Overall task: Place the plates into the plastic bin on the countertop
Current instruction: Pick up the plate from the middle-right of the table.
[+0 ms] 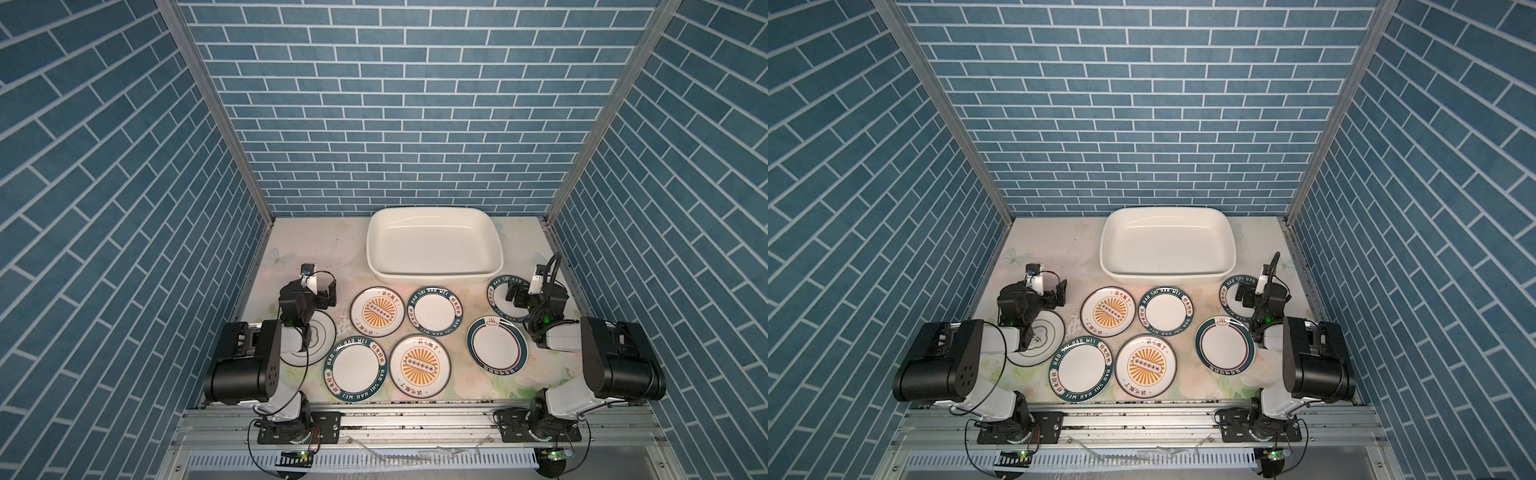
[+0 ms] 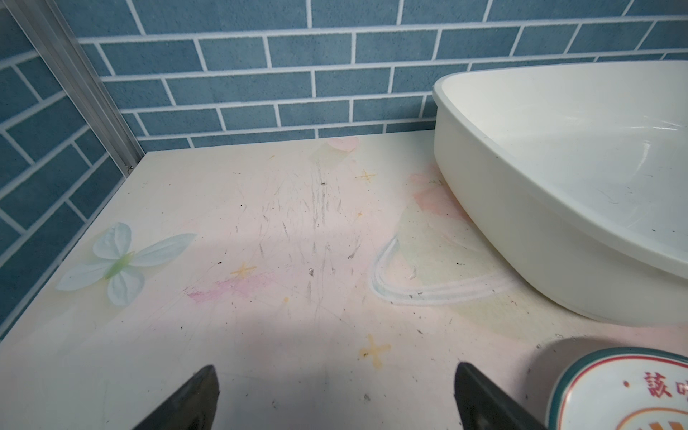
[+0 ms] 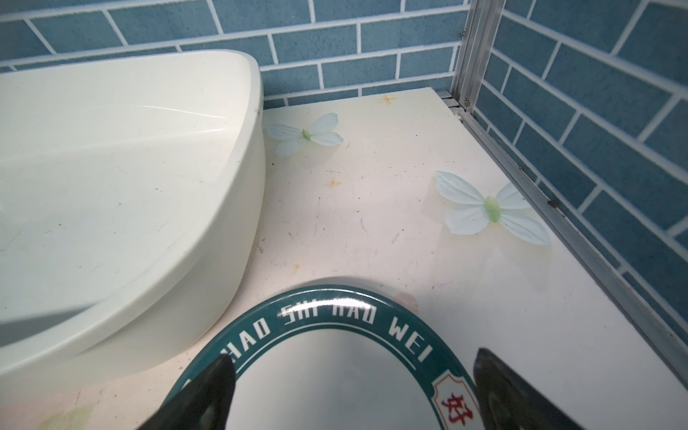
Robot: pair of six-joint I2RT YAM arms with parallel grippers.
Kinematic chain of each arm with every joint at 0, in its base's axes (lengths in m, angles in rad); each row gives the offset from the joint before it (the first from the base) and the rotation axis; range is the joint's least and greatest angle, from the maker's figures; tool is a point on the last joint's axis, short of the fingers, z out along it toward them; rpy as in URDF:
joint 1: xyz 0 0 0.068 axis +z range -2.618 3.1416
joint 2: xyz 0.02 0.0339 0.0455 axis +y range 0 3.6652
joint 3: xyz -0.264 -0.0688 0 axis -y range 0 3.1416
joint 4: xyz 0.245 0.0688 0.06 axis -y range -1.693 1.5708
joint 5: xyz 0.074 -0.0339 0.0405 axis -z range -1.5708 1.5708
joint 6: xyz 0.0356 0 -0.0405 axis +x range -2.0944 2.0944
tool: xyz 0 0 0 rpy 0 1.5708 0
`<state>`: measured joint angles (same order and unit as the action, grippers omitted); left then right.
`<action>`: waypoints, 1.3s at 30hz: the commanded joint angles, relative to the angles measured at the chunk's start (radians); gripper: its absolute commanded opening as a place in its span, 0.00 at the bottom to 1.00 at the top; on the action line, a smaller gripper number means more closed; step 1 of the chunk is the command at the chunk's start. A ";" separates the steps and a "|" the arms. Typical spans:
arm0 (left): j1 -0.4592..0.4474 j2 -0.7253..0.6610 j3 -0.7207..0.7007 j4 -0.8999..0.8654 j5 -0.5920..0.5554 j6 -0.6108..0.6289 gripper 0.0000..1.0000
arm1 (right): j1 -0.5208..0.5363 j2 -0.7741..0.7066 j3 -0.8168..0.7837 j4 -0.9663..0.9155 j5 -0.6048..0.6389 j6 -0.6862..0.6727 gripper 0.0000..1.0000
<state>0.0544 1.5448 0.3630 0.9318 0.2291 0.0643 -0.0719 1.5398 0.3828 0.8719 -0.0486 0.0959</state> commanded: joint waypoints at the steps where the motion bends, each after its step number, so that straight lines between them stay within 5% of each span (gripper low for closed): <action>1: -0.004 -0.011 0.003 -0.014 0.004 0.009 1.00 | 0.002 0.004 0.013 -0.002 0.003 -0.034 0.99; 22: -0.007 -0.060 0.037 -0.119 0.019 0.020 0.99 | 0.003 -0.053 -0.010 -0.011 0.141 0.016 0.99; 33: -0.007 -0.138 0.197 -0.523 0.026 0.069 1.00 | 0.007 -0.097 -0.037 -0.005 0.216 0.030 0.99; 39: -0.007 -0.151 0.279 -0.716 0.027 0.092 1.00 | 0.007 -0.176 0.086 -0.278 0.194 0.020 0.99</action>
<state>0.0532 1.4132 0.6029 0.3729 0.2554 0.1318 -0.0700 1.4250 0.4122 0.7170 0.1318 0.1078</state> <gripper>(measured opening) 0.995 0.988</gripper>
